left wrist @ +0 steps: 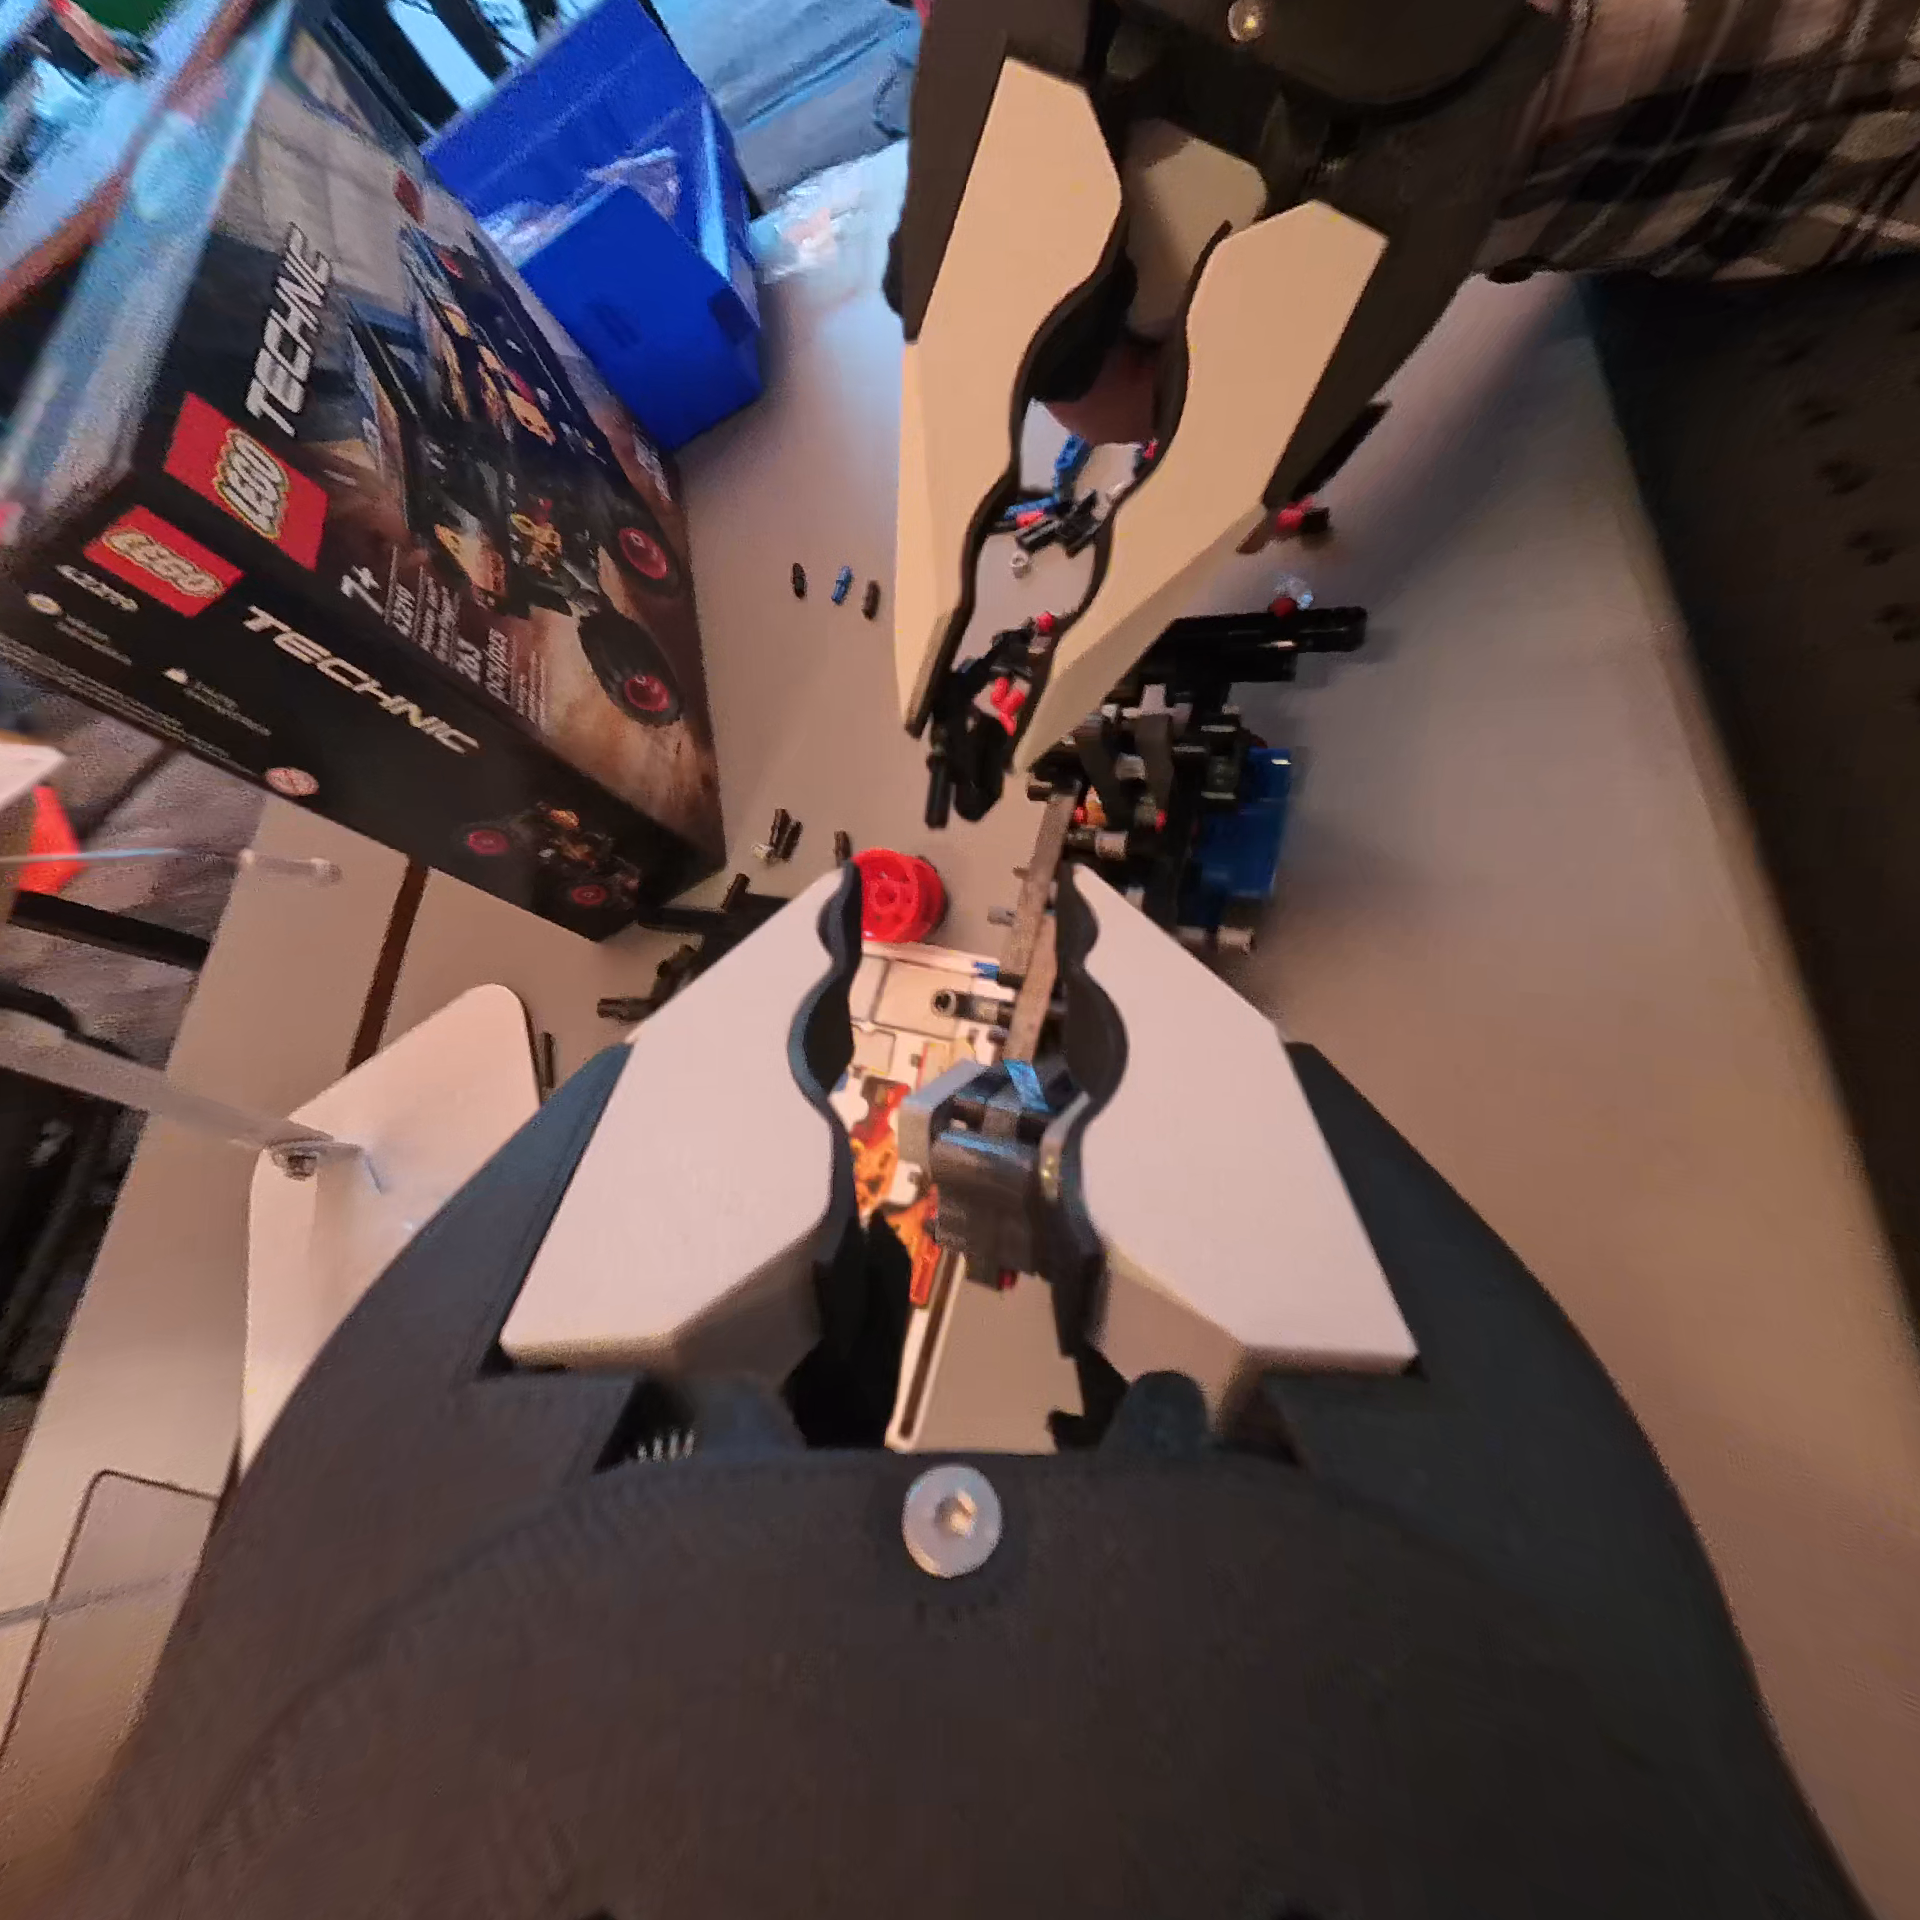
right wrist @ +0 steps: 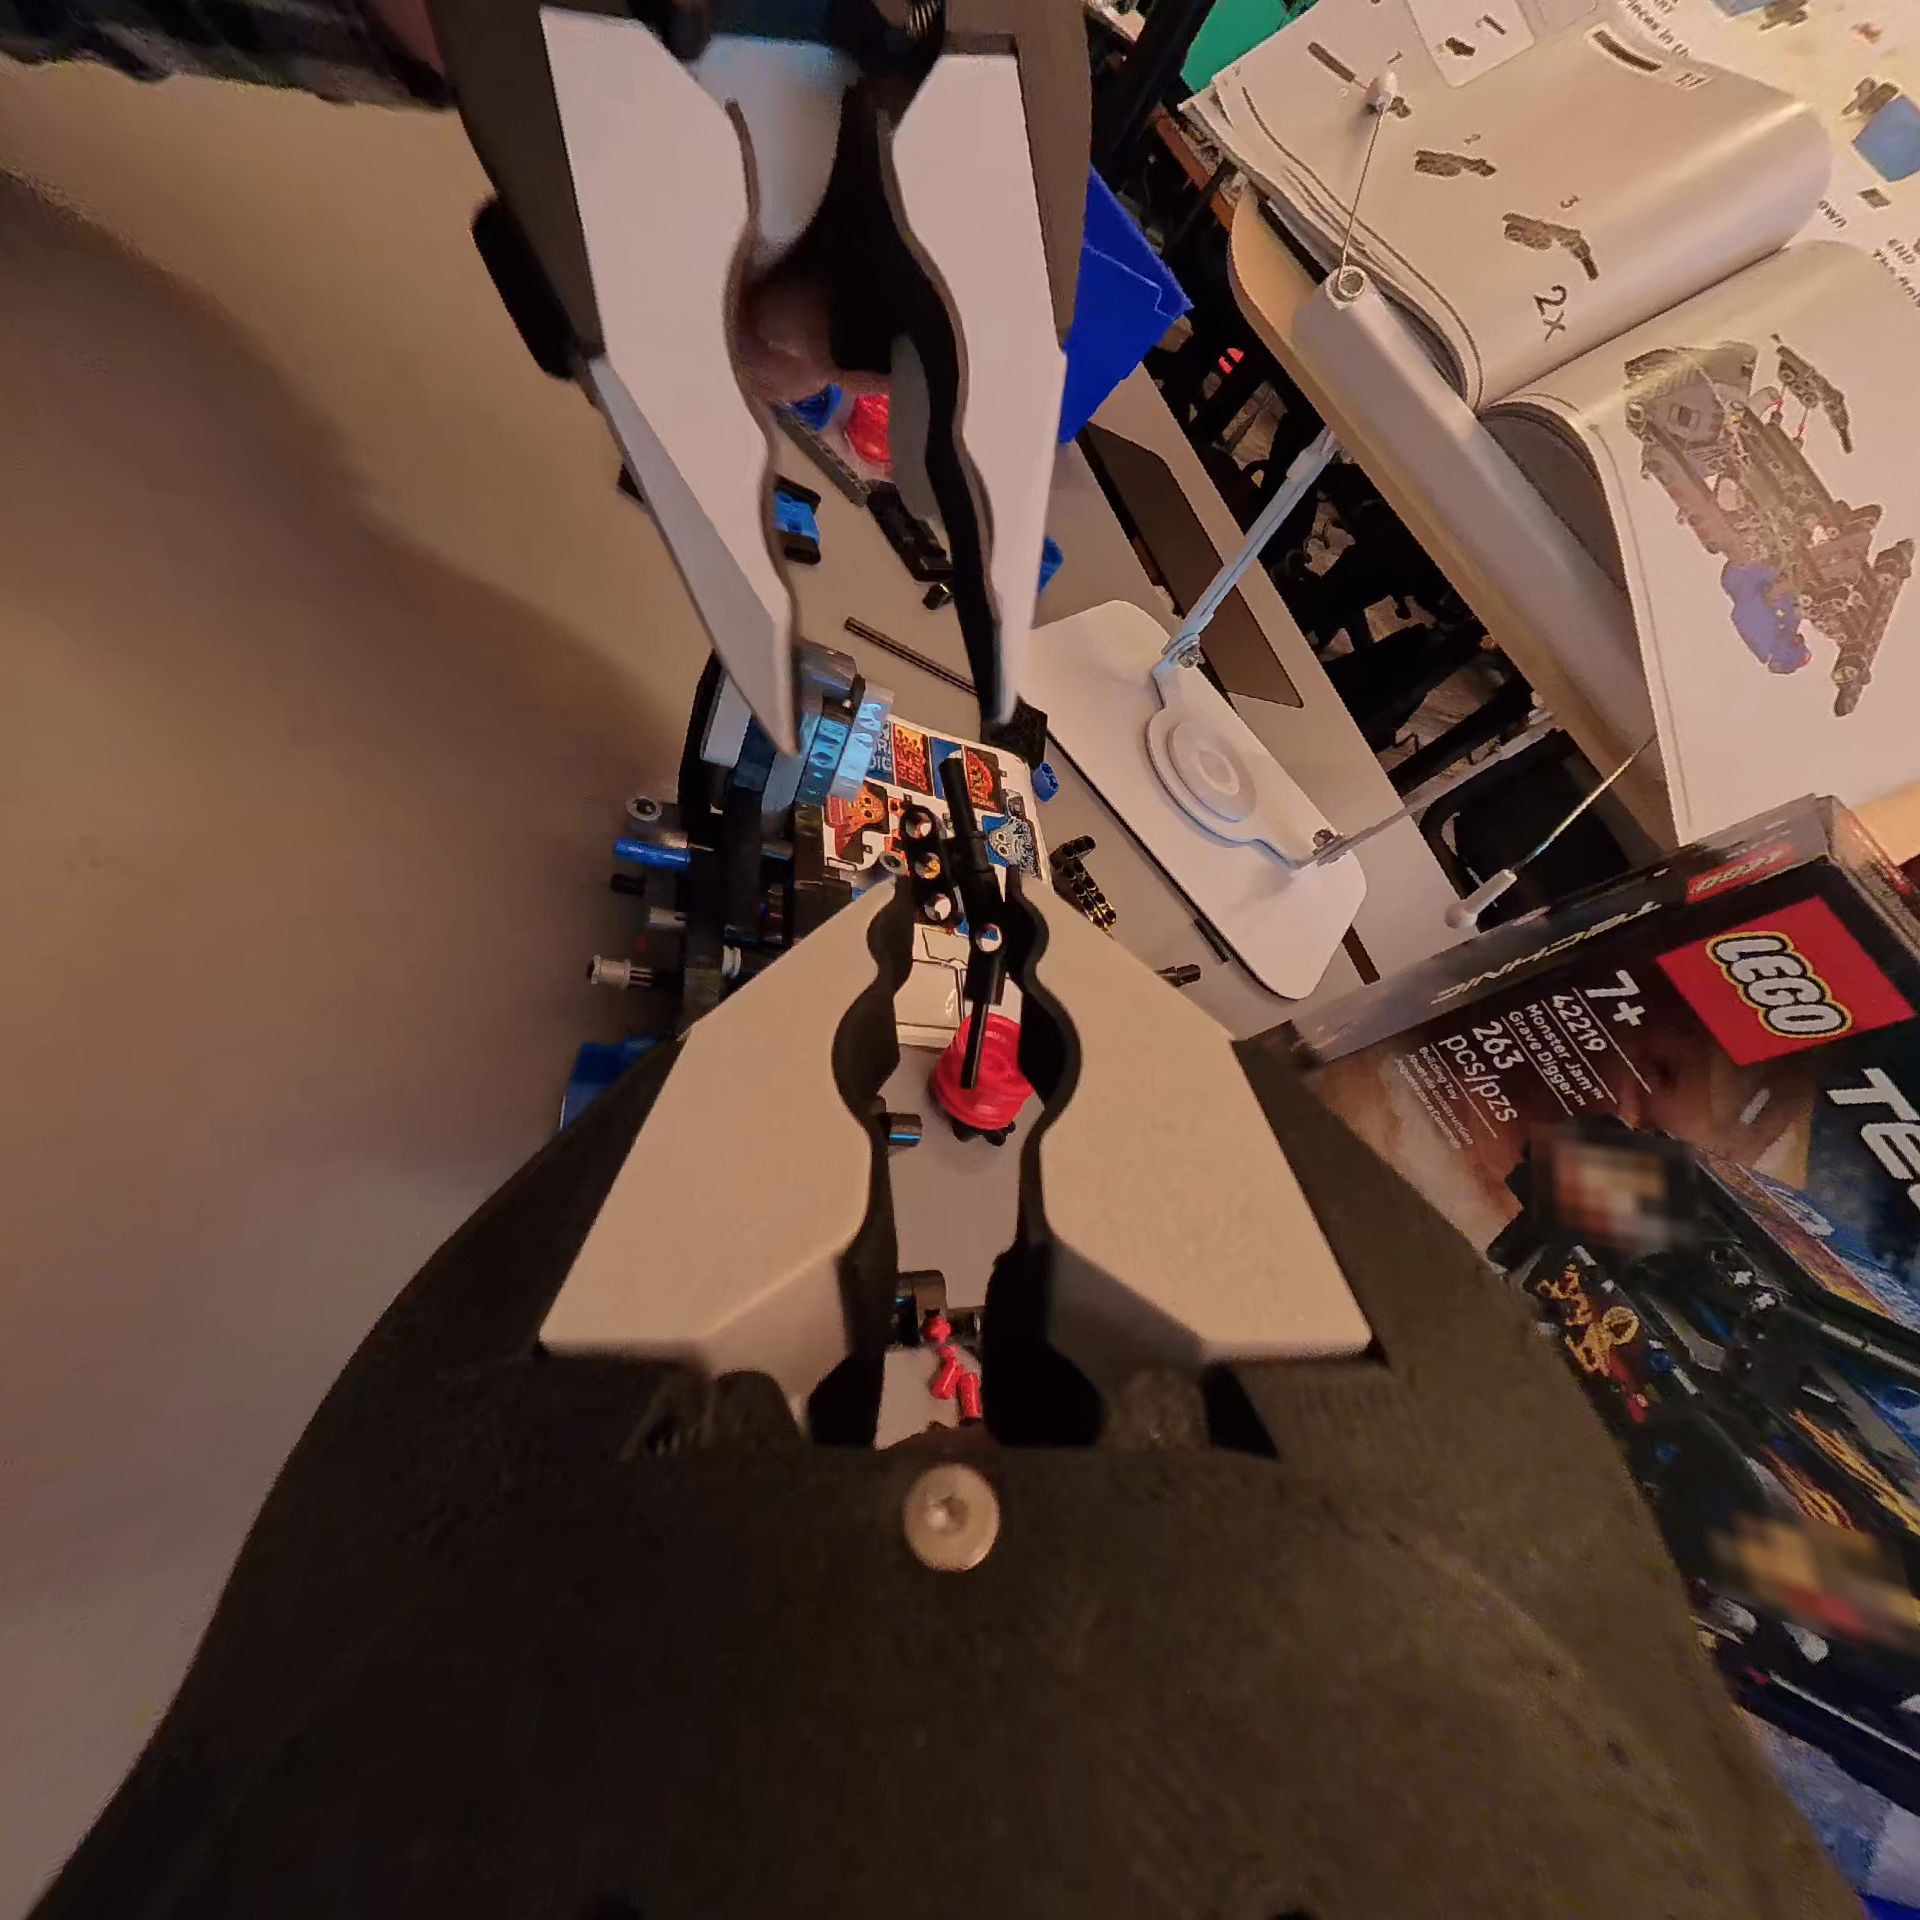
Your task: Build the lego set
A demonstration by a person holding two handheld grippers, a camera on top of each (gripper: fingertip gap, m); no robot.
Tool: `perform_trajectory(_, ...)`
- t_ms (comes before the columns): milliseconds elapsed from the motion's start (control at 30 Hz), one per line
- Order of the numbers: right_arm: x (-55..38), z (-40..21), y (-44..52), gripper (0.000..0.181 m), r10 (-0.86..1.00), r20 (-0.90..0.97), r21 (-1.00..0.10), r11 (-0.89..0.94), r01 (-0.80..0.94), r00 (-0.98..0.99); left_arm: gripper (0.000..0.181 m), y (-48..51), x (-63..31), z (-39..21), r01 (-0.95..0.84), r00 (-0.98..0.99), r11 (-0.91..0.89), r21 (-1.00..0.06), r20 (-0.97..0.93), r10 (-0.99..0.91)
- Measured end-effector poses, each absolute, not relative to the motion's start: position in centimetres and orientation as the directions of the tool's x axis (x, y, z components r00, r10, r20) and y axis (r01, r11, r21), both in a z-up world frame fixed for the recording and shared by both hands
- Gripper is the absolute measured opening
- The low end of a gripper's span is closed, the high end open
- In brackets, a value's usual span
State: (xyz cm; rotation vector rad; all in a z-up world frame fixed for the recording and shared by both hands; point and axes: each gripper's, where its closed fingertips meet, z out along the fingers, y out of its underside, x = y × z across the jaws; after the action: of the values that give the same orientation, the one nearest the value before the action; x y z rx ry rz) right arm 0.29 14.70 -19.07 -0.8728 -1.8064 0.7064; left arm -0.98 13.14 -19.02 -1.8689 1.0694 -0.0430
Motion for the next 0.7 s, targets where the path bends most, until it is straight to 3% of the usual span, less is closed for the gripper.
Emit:
perform_trajectory(267, 0.3, -19.3, 14.8, 0.015, 0.819, 0.505, -0.781, 0.568, 0.260, -0.273, 0.054, 10.0, -4.1, -22.3, -0.729, 0.580, -0.313, -0.609, -0.306, -0.755)
perform_trajectory(700, 0.4, -19.5, 15.0, 0.015, 0.825, 0.497, -0.784, 0.560, 0.266, -0.270, 0.048, 11.3, -4.2, -24.1, -0.642, 0.649, -0.376, -0.668, -0.212, -0.731)
